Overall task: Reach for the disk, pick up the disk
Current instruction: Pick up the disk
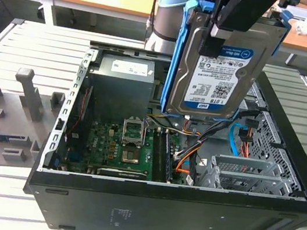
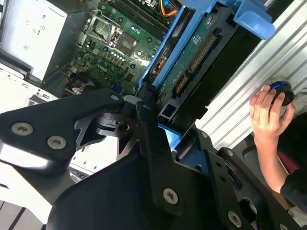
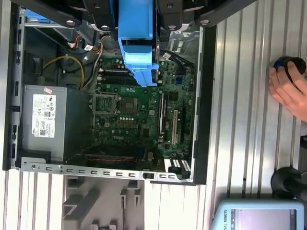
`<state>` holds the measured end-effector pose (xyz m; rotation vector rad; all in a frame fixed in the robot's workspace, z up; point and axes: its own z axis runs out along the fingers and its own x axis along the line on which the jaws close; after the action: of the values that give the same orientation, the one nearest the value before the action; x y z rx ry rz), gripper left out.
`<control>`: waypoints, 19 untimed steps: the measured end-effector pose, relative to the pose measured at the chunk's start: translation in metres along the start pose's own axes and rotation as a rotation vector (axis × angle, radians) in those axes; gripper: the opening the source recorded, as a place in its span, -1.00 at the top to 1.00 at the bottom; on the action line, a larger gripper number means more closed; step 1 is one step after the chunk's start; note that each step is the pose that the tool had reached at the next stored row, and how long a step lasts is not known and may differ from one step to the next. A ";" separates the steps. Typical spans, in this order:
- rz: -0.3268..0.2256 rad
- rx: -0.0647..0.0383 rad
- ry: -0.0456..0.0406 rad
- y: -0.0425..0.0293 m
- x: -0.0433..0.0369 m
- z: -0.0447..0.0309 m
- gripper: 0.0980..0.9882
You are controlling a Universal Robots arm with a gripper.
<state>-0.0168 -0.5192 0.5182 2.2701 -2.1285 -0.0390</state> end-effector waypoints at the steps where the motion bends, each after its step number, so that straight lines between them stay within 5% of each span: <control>1: 0.000 0.000 0.0000 0.0005 0.0075 0.0000 0.40; 4: 0.000 0.000 0.0000 0.0007 0.0181 0.0002 0.40; 19: 0.000 0.000 0.0001 -0.0339 0.0206 0.0006 0.40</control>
<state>0.0183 -0.5376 0.5163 2.2700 -2.1284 -0.0390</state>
